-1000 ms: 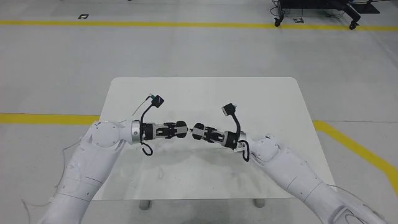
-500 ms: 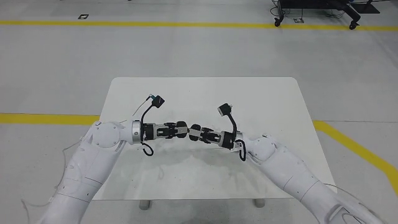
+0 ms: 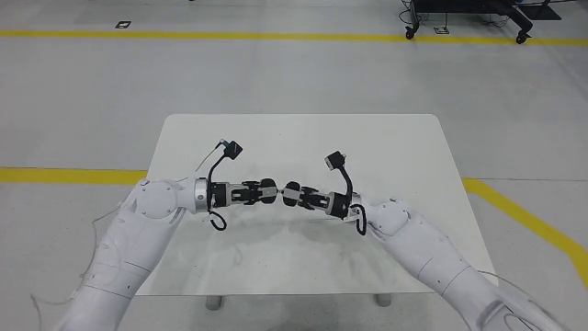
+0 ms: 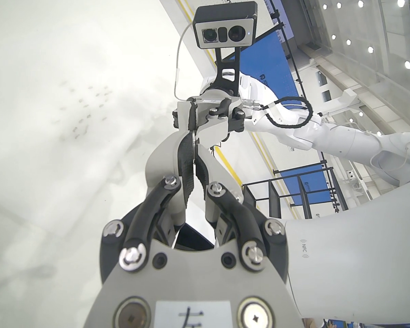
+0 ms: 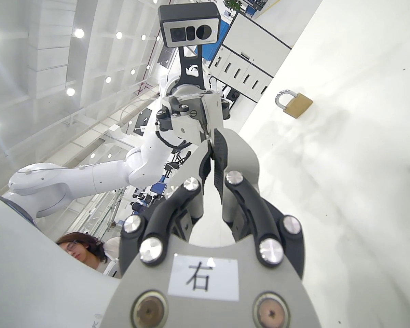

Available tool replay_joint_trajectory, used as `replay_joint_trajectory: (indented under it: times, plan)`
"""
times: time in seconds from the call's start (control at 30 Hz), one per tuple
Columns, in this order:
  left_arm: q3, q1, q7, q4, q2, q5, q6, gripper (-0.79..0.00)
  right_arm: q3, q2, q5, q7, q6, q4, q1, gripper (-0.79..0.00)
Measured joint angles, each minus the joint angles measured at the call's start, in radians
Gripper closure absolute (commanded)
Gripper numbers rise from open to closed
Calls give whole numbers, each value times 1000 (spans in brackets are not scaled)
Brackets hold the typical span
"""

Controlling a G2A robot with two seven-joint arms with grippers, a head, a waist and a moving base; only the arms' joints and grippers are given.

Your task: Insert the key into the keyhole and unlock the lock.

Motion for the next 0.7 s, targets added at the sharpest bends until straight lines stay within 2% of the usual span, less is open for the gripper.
replay_joint_trajectory:
  times: [0.23, 0.33, 0.37, 0.4, 0.43, 0.47, 0.57, 0.7]
  plan:
    - [3, -4, -7, 6, 3, -20, -8, -339, 42, 9, 0, 11, -26, 9, -24, 0]
    - [0, -5, -14, 9, 5, -35, -12, -391, 70, 17, -2, 11, -38, 6, -40, 0]
    - [0, -6, -16, 11, 6, -41, -13, -557, 81, 20, -3, 9, -42, 3, -46, 0]
    - [-1, -6, -19, 12, 6, -45, -14, -634, 92, 24, -4, 6, -46, 0, -53, 0]
    - [-2, -7, -22, 13, 7, -51, -16, -757, 108, 29, -6, 3, -51, -5, -63, 0]
    - [-4, -7, -20, 14, 7, -56, -17, -785, 121, 33, -8, 0, -54, -10, -70, 0]
    - [-15, -4, 16, 19, 9, -57, -16, -785, 166, 46, -13, -18, -70, -31, -97, 0]
    - [-16, -4, 20, 19, 9, -56, -15, -785, 169, 47, -13, -19, -71, -33, -98, 0]
